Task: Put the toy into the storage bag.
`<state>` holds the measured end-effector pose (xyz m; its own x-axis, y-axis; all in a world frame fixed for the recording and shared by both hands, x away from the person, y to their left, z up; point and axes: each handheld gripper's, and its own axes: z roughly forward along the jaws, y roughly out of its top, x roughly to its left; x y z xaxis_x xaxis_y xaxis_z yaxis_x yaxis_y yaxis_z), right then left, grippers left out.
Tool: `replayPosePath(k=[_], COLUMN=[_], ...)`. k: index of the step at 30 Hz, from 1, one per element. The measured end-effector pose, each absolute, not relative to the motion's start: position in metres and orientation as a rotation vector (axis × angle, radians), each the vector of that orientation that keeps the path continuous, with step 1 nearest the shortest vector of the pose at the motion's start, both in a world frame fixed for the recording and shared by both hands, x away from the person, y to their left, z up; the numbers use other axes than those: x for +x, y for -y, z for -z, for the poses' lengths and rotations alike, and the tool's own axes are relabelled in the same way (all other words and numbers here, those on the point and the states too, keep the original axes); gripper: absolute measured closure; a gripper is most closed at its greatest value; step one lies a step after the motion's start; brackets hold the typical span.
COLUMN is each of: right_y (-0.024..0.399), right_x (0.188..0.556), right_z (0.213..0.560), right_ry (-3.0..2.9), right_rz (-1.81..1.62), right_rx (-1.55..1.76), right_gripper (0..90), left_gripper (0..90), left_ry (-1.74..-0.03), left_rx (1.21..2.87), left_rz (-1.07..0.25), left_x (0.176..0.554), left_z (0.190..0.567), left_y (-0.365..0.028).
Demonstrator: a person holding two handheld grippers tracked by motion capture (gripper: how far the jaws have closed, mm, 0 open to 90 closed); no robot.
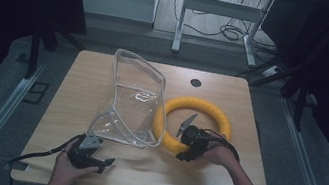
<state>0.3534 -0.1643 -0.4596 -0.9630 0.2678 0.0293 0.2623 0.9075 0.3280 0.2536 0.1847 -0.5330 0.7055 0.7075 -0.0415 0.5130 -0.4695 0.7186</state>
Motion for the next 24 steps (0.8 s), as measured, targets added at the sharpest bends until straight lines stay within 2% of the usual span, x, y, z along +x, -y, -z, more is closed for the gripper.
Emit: replayPosePath(k=[24], right_y=[0.207], right_x=[0.355], right_z=[0.419], right_ry=[-2.894], right_rz=[-0.728], right_rx=[0.571], right_gripper=[50.5], left_gripper=[17.6], left_ry=[-0.927], left_rx=[2.171], left_rz=[-0.339], left_x=[0.254], left_z=[0.533], left_y=[-0.184])
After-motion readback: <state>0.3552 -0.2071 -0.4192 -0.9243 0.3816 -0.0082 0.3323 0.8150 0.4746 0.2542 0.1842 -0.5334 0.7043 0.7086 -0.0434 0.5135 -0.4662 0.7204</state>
